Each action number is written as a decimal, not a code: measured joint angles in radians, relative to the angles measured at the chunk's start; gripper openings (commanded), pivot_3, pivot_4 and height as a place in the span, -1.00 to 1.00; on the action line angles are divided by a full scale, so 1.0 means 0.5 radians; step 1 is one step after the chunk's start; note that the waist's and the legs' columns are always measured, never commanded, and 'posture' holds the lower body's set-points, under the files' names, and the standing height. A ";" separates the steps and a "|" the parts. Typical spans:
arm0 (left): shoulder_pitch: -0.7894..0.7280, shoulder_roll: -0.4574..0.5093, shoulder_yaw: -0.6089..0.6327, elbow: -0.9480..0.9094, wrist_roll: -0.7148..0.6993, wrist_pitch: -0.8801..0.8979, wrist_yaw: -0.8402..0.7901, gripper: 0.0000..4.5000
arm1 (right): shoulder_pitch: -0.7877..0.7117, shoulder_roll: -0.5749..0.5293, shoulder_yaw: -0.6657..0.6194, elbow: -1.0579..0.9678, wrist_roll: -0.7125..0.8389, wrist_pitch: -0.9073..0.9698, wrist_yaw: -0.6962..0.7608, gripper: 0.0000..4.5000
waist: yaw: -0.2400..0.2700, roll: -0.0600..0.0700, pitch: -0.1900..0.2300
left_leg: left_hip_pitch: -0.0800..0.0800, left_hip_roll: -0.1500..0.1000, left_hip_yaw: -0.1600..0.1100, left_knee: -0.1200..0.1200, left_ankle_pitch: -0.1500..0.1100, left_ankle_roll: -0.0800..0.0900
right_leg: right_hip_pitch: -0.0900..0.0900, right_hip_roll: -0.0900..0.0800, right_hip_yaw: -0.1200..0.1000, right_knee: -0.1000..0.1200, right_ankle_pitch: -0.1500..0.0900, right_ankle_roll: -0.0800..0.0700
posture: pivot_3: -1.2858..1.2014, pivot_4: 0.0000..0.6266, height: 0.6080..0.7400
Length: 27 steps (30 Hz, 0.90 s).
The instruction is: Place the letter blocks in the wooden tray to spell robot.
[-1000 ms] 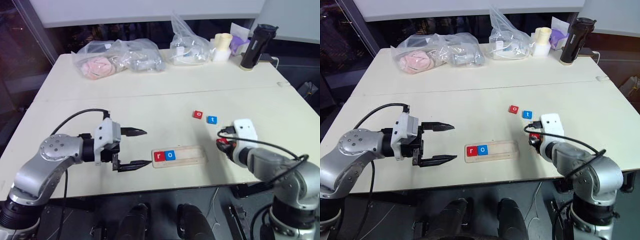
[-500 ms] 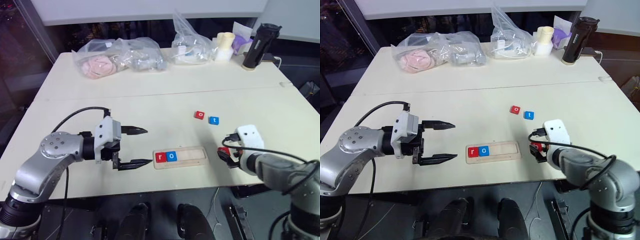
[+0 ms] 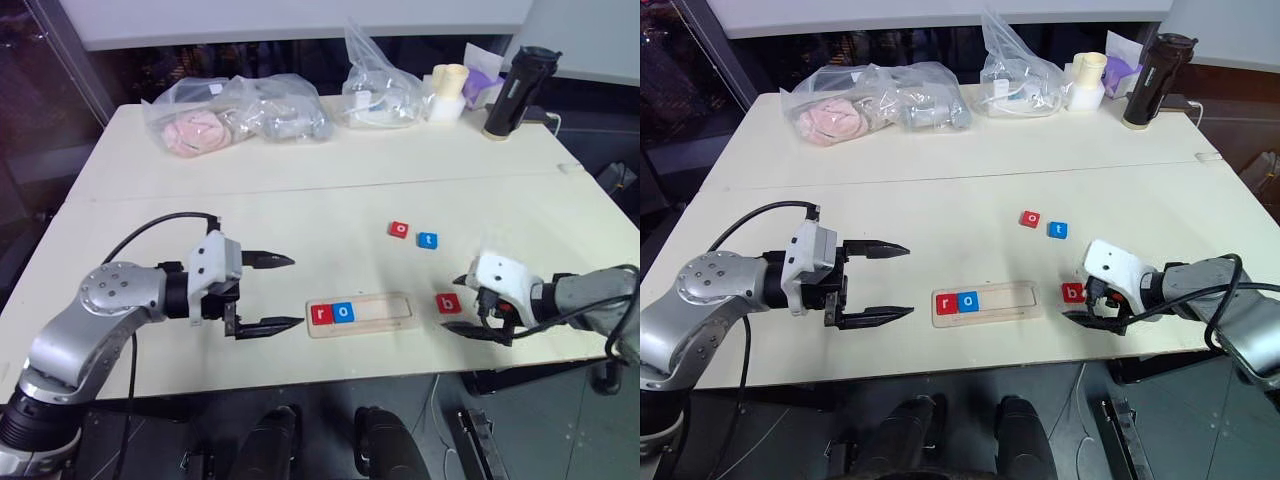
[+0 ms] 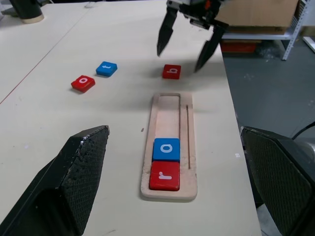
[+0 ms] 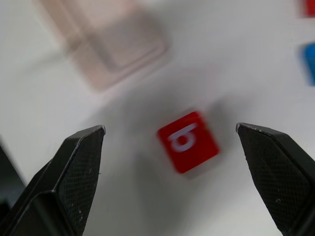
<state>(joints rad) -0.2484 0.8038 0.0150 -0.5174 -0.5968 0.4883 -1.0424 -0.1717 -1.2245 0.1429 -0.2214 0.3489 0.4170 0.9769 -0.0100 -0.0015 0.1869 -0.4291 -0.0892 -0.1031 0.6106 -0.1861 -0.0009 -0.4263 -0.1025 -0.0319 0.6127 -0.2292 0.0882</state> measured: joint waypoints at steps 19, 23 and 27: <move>0.010 0.001 -0.002 -0.009 0.018 -0.001 0.009 1.00 | -0.316 0.353 0.077 0.606 -0.333 -0.372 0.464 -0.10 | 0.010 -0.003 0.002 | 0.003 0.000 0.000 0.003 0.001 0.001 | 0.002 0.001 0.002 0.004 0.003 0.002 | 0.03 -0.52 0.97; 0.010 0.001 -0.002 -0.010 0.020 -0.001 0.016 1.00 | -0.348 0.369 0.077 0.598 -0.364 -0.344 0.493 -0.49 | 0.007 -0.003 0.002 | 0.004 0.000 0.000 0.005 0.000 0.001 | 0.003 0.001 0.003 0.004 0.005 0.002 | 0.03 -0.52 0.97; 0.010 0.001 -0.002 -0.013 0.020 0.002 0.025 1.00 | -0.484 0.409 0.078 0.486 -0.379 -0.267 0.501 -0.49 | -0.006 -0.002 0.002 | 0.004 0.000 0.000 0.004 0.001 0.001 | 0.000 0.001 0.004 0.006 0.005 0.002 | 0.03 -0.52 0.97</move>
<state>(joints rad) -0.2432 0.8043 0.0141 -0.5239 -0.5868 0.4891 -1.0299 -0.4135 -1.0203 0.1818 0.0216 0.1596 0.2836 1.2276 -0.0130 -0.0024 0.1879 -0.4273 -0.0892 -0.1029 0.6127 -0.1858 -0.0005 -0.4262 -0.1018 -0.0299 0.6156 -0.2266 0.0890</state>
